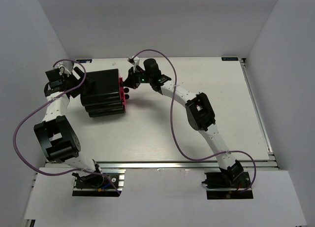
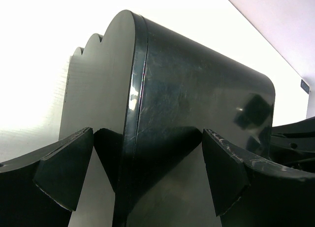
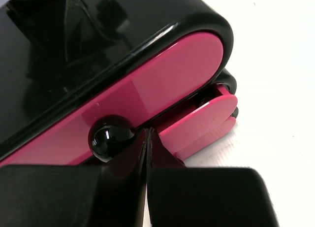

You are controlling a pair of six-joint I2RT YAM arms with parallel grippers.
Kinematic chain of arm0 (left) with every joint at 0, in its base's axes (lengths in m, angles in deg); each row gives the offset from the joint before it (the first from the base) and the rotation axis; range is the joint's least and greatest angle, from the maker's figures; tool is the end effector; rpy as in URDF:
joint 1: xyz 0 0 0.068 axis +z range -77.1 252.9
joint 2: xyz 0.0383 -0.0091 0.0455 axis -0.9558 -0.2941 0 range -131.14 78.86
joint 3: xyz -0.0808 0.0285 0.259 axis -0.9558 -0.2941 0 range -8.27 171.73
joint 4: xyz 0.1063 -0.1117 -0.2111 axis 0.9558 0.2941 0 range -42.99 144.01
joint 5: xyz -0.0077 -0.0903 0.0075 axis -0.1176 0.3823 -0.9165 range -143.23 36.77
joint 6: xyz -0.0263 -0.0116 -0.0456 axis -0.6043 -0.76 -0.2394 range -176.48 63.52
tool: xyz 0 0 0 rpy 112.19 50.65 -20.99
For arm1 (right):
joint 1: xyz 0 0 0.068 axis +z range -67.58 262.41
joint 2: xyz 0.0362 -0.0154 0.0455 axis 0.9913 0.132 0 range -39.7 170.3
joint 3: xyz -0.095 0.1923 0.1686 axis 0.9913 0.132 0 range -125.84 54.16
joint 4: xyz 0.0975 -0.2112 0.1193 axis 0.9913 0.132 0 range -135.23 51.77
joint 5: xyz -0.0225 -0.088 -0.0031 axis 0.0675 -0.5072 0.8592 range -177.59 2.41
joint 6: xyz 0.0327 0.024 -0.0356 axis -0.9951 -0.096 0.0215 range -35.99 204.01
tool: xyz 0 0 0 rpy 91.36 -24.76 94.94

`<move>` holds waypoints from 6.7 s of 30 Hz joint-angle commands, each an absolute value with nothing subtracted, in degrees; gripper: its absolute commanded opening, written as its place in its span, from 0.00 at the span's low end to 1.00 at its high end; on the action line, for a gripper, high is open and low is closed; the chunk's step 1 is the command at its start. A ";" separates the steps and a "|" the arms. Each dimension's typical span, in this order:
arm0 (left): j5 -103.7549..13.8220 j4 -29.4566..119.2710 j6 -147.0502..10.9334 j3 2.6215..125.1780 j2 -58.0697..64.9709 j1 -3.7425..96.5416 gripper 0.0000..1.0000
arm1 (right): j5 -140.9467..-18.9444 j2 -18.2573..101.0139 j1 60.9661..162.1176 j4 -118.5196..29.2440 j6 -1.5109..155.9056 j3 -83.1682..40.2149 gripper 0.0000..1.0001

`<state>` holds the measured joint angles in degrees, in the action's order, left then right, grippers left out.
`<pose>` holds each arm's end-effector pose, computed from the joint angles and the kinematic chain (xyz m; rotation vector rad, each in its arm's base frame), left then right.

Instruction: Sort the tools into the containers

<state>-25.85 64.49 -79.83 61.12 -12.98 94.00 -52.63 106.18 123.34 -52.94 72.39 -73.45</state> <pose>0.3407 0.1138 0.2715 -0.6059 2.1503 -0.5611 0.4335 0.4028 0.2228 -0.9202 1.6393 1.1824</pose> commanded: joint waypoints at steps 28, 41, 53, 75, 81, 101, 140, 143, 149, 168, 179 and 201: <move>-26.33 76.54 -77.22 59.58 -17.74 92.67 0.97 | -57.35 101.89 125.57 -51.65 72.94 -68.36 0.00; -26.25 76.10 -77.49 59.67 -17.74 92.67 0.97 | -57.99 98.38 121.54 -54.81 77.50 -63.28 0.35; -26.16 76.10 -77.57 59.41 -17.74 92.67 0.97 | -39.53 100.92 119.23 -55.08 90.57 -58.34 0.60; -25.72 75.66 -77.75 58.70 -18.00 92.59 0.97 | -42.33 110.67 123.46 -52.96 91.31 -72.32 0.60; -25.81 75.93 -77.75 58.79 -17.82 92.67 0.97 | -44.95 111.56 123.90 -54.55 88.85 -73.63 0.67; -26.51 76.98 -77.31 58.62 -16.68 92.67 0.97 | -47.86 110.33 122.85 -59.82 61.70 -66.43 0.64; -27.04 77.51 -77.22 58.62 -17.12 92.67 0.97 | -46.28 107.26 117.05 -66.15 57.46 -56.51 0.10; -26.86 77.33 -77.13 58.62 -17.21 92.67 0.97 | -44.70 104.10 114.94 -65.54 59.49 -53.26 0.09; -26.16 76.72 -77.22 58.79 -17.56 92.67 0.97 | -42.59 97.94 111.08 -62.81 64.14 -43.76 0.09; -24.23 74.00 -77.92 58.35 -18.53 92.67 0.97 | -71.66 77.58 108.34 -26.86 96.07 -45.19 0.00; -23.26 73.38 -77.57 56.51 -17.82 92.67 0.97 | -89.95 65.95 101.24 -4.30 82.97 -30.59 0.79; -22.47 72.85 -77.75 55.89 -17.65 92.67 0.97 | -93.48 71.21 94.02 -7.79 79.35 -21.08 0.52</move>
<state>-21.26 60.70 -80.90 60.24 -14.79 94.22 -92.89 69.86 93.84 -5.90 79.43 -19.80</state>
